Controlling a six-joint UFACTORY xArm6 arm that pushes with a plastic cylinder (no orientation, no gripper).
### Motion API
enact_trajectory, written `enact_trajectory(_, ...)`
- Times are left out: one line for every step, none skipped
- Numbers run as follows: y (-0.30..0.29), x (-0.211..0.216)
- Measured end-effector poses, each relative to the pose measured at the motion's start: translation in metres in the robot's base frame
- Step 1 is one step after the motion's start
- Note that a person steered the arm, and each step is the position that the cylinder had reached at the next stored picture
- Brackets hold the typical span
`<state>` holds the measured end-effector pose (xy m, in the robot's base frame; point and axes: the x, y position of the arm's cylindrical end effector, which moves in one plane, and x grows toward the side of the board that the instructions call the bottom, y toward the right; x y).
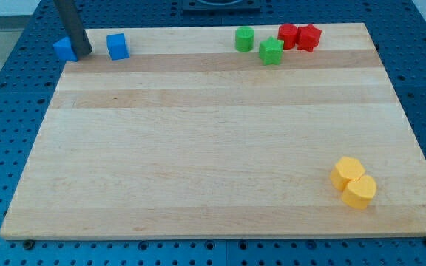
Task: Move the blue cube to the yellow hexagon
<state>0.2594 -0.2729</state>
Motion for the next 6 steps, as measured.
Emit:
enact_trajectory(-0.006, 0.0)
enact_trajectory(-0.008, 0.0)
enact_trajectory(-0.009, 0.0)
enact_trajectory(-0.01, 0.0)
enact_trajectory(-0.009, 0.003)
enact_trajectory(0.004, 0.0)
